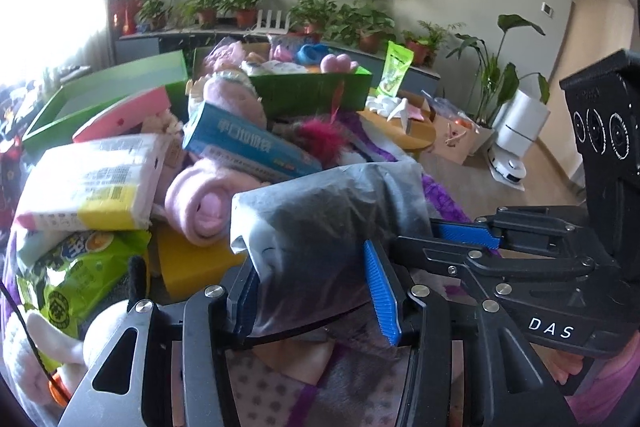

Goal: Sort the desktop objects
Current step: 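Close the left gripper on the grey plastic bag while the right grips it too, then lift the grey plastic bag with both grippers and carry it over the box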

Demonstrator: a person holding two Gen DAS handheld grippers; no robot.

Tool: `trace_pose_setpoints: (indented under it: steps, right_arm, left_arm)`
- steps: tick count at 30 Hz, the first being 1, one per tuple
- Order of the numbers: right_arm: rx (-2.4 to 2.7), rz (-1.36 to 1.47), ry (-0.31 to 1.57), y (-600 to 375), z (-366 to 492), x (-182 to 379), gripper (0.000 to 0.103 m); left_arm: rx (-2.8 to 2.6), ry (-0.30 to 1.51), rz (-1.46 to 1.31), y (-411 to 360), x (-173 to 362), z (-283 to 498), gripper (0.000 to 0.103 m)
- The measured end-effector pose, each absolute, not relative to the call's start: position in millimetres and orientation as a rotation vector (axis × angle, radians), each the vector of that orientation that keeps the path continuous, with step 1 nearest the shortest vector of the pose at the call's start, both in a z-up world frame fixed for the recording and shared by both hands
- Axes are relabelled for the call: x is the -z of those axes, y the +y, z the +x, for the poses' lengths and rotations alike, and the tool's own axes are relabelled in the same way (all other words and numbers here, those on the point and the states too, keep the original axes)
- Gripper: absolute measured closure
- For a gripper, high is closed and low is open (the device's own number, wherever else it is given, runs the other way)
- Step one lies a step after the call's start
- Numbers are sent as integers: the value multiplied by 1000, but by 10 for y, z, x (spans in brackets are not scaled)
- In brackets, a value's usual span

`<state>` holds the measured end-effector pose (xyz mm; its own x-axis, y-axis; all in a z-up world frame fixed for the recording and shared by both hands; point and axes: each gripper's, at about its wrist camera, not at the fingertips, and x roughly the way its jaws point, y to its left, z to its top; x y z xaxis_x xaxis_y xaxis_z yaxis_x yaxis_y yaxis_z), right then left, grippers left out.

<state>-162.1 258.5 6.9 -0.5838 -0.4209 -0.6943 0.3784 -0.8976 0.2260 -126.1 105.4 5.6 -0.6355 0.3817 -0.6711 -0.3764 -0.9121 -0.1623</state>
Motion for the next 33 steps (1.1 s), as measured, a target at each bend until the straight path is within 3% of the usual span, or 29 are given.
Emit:
trace_pose_setpoints:
  steps: [18, 33]
  right_arm:
    - [2485, 966, -115, 2668, -1494, -601, 87]
    - [2540, 746, -126, 2776, -1890, -1271, 85]
  left_arm:
    - [-2533, 63, -856, 1165, -685, -1193, 54]
    - [-2588, 186, -612, 1251, -1433, -1628, 54]
